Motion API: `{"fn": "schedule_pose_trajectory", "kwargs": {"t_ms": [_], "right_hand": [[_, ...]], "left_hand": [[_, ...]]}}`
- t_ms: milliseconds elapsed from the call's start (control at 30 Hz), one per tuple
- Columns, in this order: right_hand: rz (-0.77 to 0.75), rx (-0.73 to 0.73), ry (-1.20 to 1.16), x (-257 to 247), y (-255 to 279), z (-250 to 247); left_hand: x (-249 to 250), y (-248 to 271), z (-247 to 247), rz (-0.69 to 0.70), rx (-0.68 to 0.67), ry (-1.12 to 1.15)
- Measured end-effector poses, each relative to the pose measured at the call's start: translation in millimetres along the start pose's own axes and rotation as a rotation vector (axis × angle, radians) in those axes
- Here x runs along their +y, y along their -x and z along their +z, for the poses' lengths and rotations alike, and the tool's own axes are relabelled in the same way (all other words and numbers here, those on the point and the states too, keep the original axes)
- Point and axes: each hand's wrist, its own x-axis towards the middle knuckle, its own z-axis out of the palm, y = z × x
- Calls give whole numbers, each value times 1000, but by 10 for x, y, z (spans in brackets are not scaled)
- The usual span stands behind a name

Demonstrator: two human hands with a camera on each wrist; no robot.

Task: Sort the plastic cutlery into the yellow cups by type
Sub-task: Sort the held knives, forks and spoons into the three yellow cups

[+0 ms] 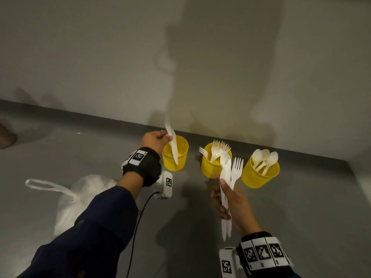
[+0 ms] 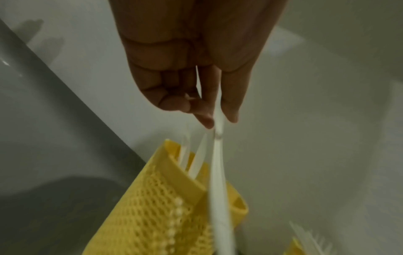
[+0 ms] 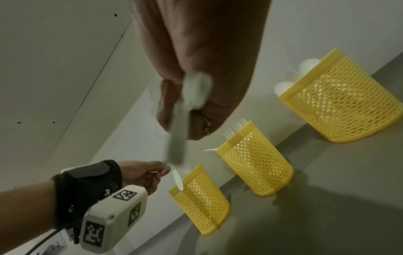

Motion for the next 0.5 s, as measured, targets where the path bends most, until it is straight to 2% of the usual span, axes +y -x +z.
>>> {"fn": "schedule_pose_trajectory", "kwargs": {"t_ms": [100,233,333,433,500], "right_hand": [[-10,23,-9,-8,12,-28],[-44,50,-25,-28,61,-46],[-55,47,-18,-8,97,-64],[-52,48,-11,48,139,-123],[-45,59,8,94,169,-186]], "left_hand": [[-86,-21,52,-51,-26,-34],[-131,49,111,-29,-50,-151],[-124,127,196,-23,-122,-252],[-195,315,305,42,-155,-327],[-328,492,393,42,-249,-380]]}}
